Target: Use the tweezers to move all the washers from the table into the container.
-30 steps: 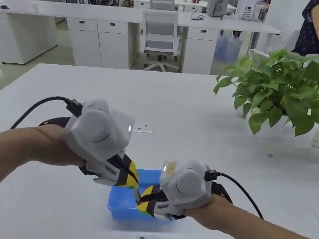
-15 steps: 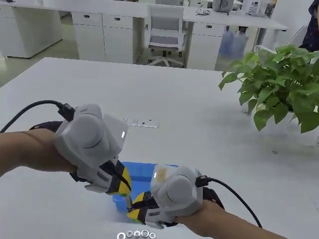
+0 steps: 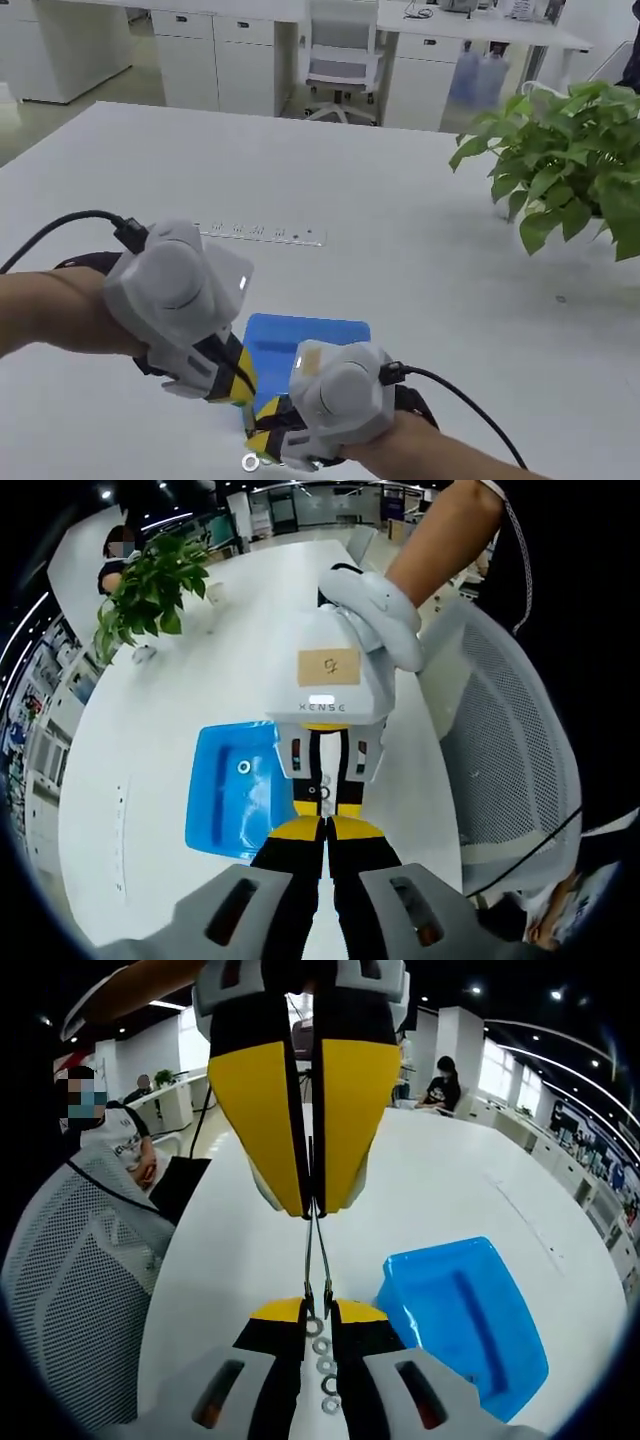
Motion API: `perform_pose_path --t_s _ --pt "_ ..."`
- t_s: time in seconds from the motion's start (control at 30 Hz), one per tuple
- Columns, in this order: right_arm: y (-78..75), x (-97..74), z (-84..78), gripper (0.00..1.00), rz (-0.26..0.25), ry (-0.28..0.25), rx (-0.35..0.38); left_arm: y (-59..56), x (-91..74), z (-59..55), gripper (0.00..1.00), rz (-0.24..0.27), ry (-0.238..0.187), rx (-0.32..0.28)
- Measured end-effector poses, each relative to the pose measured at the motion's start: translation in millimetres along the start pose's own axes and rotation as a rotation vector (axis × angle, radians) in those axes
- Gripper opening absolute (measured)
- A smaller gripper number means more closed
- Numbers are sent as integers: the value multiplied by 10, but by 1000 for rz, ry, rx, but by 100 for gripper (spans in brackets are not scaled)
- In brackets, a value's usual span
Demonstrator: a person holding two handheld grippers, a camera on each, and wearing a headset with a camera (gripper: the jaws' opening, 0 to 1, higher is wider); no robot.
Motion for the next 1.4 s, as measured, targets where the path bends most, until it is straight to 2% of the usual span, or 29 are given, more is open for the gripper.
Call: perform_pose_path --t_s 0.7,1.27,1.4 --pt "92 118 -128 12 32 26 15 -89 148 -91 5 -57 25 -7" --pt "98 182 -185 12 44 45 19 -95 227 -128 5 -60 44 -9" --pt "97 178 -187 12 43 42 23 -88 228 -123 5 -57 35 -14"
Point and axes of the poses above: the centre of the closed fingertips' face, and the gripper's own axes: x roughly forward along the fingers, y roughly to its left, z roughly out of its top, the point moved 10 cm from there along -x, roughly backward along the fingers, and after that the axes turned 4 degrees about x, right-handed, at the moved point
